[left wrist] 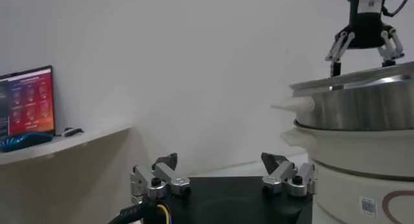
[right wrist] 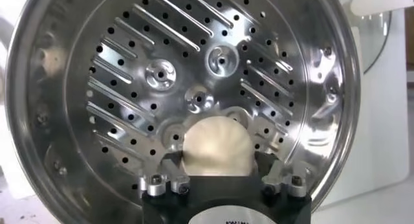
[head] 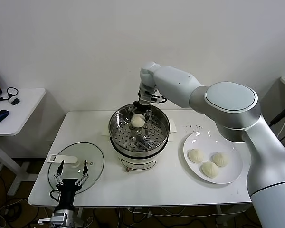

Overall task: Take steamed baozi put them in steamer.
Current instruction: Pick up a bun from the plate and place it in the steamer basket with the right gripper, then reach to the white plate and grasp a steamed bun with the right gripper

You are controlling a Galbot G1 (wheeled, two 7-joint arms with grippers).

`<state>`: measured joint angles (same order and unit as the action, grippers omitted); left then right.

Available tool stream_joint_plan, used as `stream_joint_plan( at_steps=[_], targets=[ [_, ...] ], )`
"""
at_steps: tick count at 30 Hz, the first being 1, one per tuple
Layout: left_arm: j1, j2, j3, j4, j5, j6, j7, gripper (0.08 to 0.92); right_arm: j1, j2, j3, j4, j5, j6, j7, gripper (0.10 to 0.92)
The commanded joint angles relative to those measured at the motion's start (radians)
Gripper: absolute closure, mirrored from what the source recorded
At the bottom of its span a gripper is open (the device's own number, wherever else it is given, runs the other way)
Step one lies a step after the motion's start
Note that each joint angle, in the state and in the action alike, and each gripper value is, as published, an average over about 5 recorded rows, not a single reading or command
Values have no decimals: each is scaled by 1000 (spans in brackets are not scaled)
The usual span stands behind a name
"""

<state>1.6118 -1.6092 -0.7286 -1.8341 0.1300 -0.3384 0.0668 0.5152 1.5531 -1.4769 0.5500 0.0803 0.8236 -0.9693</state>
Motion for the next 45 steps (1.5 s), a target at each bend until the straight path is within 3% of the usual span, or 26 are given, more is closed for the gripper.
stream_joint_plan(
  at_steps=[1,9,18,22,31,45],
  targets=[
    [6,-49,-1,-10,0,2,1,177,56,-23,-26,4,111,10,-22,204],
    [18,-49,-1,-24,5,5,1,177,259,-135,-213,157,426,-204,-129,202],
    [23,-46,3,-30,7,6,1,177,479,-333,-493,508,662,-743,-44,203],
    [21,-42,2,-29,6,8,1,177,502,-439,-547,605,724,-896,-15,203],
    [17,-44,7,-19,16,15,3,177,420,-626,-549,712,766,-1019,33,203],
    [16,-47,-8,-2,19,11,2,177,220,-751,-457,787,702,-1084,147,203]
  ],
)
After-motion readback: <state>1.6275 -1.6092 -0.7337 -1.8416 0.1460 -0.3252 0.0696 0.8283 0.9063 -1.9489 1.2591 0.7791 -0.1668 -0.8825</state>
